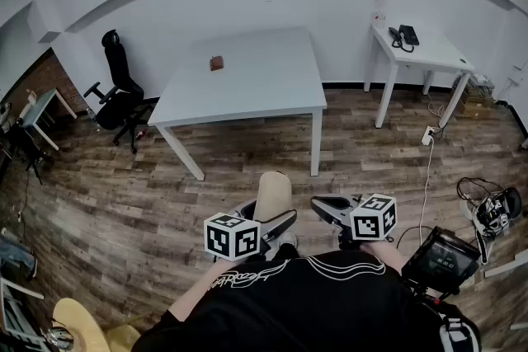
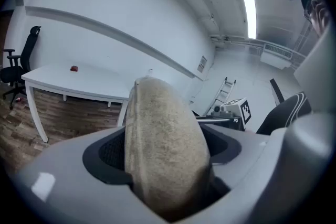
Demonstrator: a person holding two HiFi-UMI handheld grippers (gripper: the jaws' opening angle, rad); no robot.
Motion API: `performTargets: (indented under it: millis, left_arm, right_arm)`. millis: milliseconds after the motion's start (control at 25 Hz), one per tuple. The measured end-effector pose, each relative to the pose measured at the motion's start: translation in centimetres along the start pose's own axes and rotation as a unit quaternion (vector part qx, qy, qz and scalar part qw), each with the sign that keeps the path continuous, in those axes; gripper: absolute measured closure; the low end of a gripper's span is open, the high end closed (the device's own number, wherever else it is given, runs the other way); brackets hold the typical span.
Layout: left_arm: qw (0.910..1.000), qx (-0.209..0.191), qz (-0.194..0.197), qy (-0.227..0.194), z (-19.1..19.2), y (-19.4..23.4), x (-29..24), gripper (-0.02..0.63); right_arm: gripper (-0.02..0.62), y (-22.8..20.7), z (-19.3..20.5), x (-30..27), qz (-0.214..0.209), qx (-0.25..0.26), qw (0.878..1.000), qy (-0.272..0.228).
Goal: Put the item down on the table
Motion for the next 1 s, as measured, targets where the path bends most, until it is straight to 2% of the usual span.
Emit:
performTargets:
  millis: [400, 760, 880, 1000]
  left_arm:
    - [0.9998, 0.007, 0.020, 0.008, -5.4, 9.8, -7.0, 0.195]
    - [0.9987, 0.041, 0.009, 0.030, -14.1, 24.6, -12.3, 0.195]
    - [0.9990, 0.031, 0.011, 0.030, -17.3, 28.6, -13.9, 0.193]
    - [0.9995, 0.008, 0.016, 0.025, -20.4, 32.1, -14.8, 0.193]
  right_arm:
    - [0.591, -9.8, -4.2, -6.7, 0.031, -0.020, 0.999, 0.006]
    - [0.591, -19.7, -11.1, -18.4, 0.040, -0.048, 0.998, 0.024]
    - [0.591, -22.7, -13.4, -22.3, 0.048, -0.051, 0.997, 0.033]
    - [0.591, -25.0, -16.2, -26.0, 0.060, -0.033, 0.997, 0.029]
Point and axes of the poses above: the fingertips, and each gripper's own axes: x backward along the fingers, y to its left, z out of its underside, the point moved 5 cm from there along x, backward along the fingers, and after that the axes turned 8 degrees about z, right-handed, at the moved point
